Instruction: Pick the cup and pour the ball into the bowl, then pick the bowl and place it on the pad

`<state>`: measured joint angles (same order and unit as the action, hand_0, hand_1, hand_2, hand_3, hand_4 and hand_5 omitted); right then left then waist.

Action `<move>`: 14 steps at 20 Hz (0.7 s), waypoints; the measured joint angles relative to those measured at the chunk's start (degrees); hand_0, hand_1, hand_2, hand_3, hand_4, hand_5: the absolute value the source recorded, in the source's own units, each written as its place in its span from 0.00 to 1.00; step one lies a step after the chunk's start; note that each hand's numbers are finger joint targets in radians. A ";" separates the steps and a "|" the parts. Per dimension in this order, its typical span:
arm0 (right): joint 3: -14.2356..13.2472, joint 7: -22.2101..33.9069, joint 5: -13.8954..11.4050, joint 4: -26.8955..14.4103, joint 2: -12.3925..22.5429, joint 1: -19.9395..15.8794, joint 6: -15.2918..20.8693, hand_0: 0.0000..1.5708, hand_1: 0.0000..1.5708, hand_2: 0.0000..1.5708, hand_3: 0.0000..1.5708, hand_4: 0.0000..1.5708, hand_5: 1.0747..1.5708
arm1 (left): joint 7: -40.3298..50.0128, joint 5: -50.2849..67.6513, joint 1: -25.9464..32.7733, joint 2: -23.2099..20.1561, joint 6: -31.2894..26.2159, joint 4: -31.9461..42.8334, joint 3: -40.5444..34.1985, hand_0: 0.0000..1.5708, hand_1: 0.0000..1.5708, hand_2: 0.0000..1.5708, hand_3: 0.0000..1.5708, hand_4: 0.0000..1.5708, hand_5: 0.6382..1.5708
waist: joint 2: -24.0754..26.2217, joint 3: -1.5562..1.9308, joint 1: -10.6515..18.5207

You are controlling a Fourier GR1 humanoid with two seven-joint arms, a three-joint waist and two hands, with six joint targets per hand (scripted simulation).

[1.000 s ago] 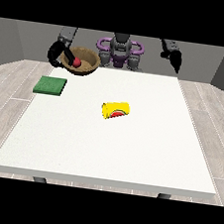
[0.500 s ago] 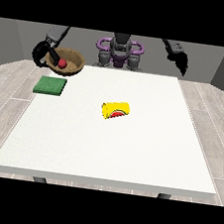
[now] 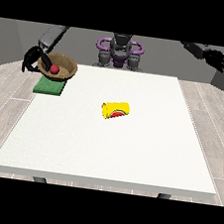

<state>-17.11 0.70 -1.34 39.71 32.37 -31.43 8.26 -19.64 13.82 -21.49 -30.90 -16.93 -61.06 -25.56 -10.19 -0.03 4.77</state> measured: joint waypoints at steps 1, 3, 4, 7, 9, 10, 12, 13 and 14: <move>-0.37 -0.43 0.31 0.26 -0.18 0.00 0.30 1.00 1.00 1.00 0.00 0.51 0.99 | -1.35 0.71 0.21 -1.46 -1.53 1.46 -1.23 0.00 0.00 0.00 0.00 0.78 1.00 | -0.73 -0.01 0.07; -0.93 -1.04 0.75 0.41 -0.02 0.07 0.28 1.00 1.00 1.00 0.00 0.48 0.99 | -2.79 2.00 0.23 -4.17 -4.07 4.25 -3.26 0.00 0.00 0.00 0.00 0.77 0.99 | -1.63 0.00 -0.14; -1.26 -1.38 0.85 -0.10 0.42 -0.11 0.06 1.00 1.00 1.00 0.00 0.48 0.99 | -2.55 2.38 0.09 -4.91 -4.61 4.67 -3.60 0.00 0.00 0.00 0.00 0.76 0.98 | -1.74 0.01 -0.05; -2.66 -2.13 1.82 -0.80 1.04 -0.14 0.01 1.00 1.00 1.00 0.45 0.00 0.98 | -4.94 2.68 0.56 -6.67 -6.03 7.10 -4.94 0.00 0.00 0.00 0.00 0.76 0.99 | -2.84 0.01 -0.51; -4.04 -2.65 1.83 -2.52 2.92 -0.45 1.17 0.78 0.78 0.90 0.83 0.00 0.96 | -4.92 3.03 0.30 -6.84 -6.16 6.23 -4.97 0.00 0.00 0.00 0.00 0.76 0.99 | -3.91 0.05 0.03; -4.77 -3.24 1.93 -3.74 3.93 -0.08 1.21 0.69 0.69 0.78 0.74 0.00 0.90 | -5.14 3.29 0.87 -6.76 -6.73 5.64 -4.95 0.00 0.00 0.00 0.00 0.75 0.98 | -4.25 0.04 0.55; -5.11 -3.66 1.86 -5.54 3.70 -0.23 1.96 0.39 0.39 0.43 0.67 0.00 0.90 | -4.40 3.51 0.66 -6.86 -6.36 4.85 -4.83 0.00 0.00 0.00 0.00 0.75 0.98 | -4.46 0.05 0.85; -5.19 -3.40 2.05 -5.85 3.98 -0.80 1.47 0.27 0.27 0.36 0.58 0.00 0.89 | -4.89 3.59 0.31 -7.25 -6.56 5.44 -5.05 0.00 0.00 0.00 0.00 0.75 0.98 | -4.99 0.06 0.74; -5.07 -2.95 2.02 -6.15 3.79 -1.34 1.58 0.20 0.20 0.31 0.46 0.00 0.85 | -5.26 3.55 0.17 -7.20 -6.68 5.72 -4.94 0.00 0.00 0.00 0.00 0.75 0.98 | -5.07 0.05 0.91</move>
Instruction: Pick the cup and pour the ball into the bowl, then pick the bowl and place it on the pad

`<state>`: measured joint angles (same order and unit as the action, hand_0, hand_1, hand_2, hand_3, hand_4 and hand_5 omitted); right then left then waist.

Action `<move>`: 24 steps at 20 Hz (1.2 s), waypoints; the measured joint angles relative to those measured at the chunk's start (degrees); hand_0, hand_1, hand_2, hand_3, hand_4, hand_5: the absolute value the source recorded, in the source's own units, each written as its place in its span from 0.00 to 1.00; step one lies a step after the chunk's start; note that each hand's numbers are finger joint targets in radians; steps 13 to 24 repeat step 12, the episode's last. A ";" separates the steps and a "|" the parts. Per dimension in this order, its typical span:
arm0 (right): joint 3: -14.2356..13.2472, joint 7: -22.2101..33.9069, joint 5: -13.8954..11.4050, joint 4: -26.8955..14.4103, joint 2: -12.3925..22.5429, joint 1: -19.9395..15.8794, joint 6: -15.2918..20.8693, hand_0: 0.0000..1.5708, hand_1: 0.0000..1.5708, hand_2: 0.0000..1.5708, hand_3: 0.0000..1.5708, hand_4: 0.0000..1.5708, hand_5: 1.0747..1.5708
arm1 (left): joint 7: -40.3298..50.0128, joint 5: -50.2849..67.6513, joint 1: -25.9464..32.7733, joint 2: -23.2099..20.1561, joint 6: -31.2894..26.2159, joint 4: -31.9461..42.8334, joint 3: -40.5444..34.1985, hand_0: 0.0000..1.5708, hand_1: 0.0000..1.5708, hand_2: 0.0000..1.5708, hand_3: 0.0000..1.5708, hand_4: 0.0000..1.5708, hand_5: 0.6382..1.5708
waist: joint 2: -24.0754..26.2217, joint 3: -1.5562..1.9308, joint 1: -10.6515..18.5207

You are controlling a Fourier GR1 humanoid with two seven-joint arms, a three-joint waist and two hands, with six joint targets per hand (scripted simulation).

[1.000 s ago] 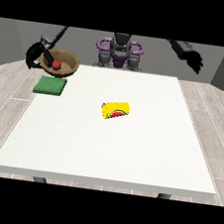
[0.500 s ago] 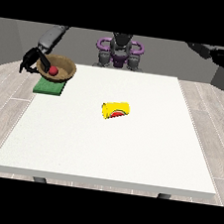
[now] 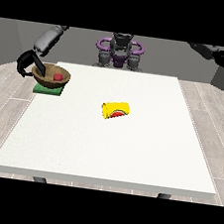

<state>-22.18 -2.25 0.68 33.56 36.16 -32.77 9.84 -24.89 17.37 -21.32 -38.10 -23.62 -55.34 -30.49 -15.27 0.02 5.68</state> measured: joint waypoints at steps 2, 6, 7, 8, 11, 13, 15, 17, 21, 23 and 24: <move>-0.19 0.15 0.50 -0.74 0.37 -0.52 -1.41 0.00 0.00 0.23 0.28 0.00 0.68 | 0.02 0.21 -0.01 -0.57 -0.25 0.53 -0.24 0.00 0.00 0.00 0.00 0.75 0.98 | 0.18 -0.01 -0.07; -0.30 0.82 0.77 -2.82 0.94 -1.94 -2.65 0.00 0.00 0.00 0.00 0.00 0.58 | 2.84 -0.16 0.03 0.82 1.12 -2.43 1.69 0.00 0.00 0.00 0.00 0.64 1.00 | 1.95 0.02 0.40; 0.06 1.37 0.43 -3.36 1.08 -1.97 -2.92 0.00 0.00 0.00 0.00 0.00 0.57 | 3.92 -0.65 0.18 2.27 1.99 -4.10 3.03 0.00 0.00 0.00 0.00 0.57 0.99 | 3.20 0.03 0.39; 0.58 2.38 -0.04 -3.81 1.51 -2.14 -3.39 0.00 0.00 0.00 0.00 0.00 0.56 | 5.49 -1.08 0.19 3.99 2.91 -5.72 4.60 0.00 0.00 0.00 0.00 0.57 0.99 | 4.94 0.06 0.31; 2.16 5.39 -1.04 -3.74 1.23 -3.26 -4.02 0.00 0.00 0.00 0.00 0.26 0.62 | 10.16 -2.10 0.02 7.85 5.54 -8.61 8.20 0.00 0.00 0.00 0.00 0.57 0.99 | 10.38 0.03 -0.01; 2.78 6.55 -1.00 -3.02 0.80 -3.93 -5.09 0.00 0.00 0.00 0.00 0.30 0.72 | 10.99 -2.59 0.59 8.76 6.18 -8.31 8.90 0.00 0.00 0.00 0.00 0.57 0.99 | 12.67 0.02 -0.56; 2.78 6.55 -1.00 -3.02 0.80 -3.93 -5.09 0.00 0.00 0.00 0.00 0.30 0.72 | 10.99 -2.59 0.59 8.76 6.18 -8.31 8.90 0.00 0.00 0.00 0.00 0.57 0.99 | 12.67 0.02 -0.56; 2.78 6.55 -1.00 -3.02 0.80 -3.93 -5.09 0.00 0.00 0.00 0.00 0.30 0.72 | 10.99 -2.59 0.59 8.76 6.18 -8.31 8.90 0.00 0.00 0.00 0.00 0.57 0.99 | 12.67 0.02 -0.56; 2.78 6.55 -1.00 -3.02 0.80 -3.93 -5.09 0.00 0.00 0.00 0.00 0.30 0.72 | 10.99 -2.59 0.59 8.76 6.18 -8.31 8.90 0.00 0.00 0.00 0.00 0.57 0.99 | 12.67 0.02 -0.56; 2.78 6.55 -1.00 -3.02 0.80 -3.93 -5.09 0.00 0.00 0.00 0.00 0.30 0.72 | 10.99 -2.59 0.59 8.76 6.18 -8.31 8.90 0.00 0.00 0.00 0.00 0.57 0.99 | 12.67 0.02 -0.56; 2.78 6.55 -1.00 -3.02 0.80 -3.93 -5.09 0.00 0.00 0.00 0.00 0.30 0.72 | 10.99 -2.59 0.59 8.76 6.18 -8.31 8.90 0.00 0.00 0.00 0.00 0.57 0.99 | 12.67 0.02 -0.56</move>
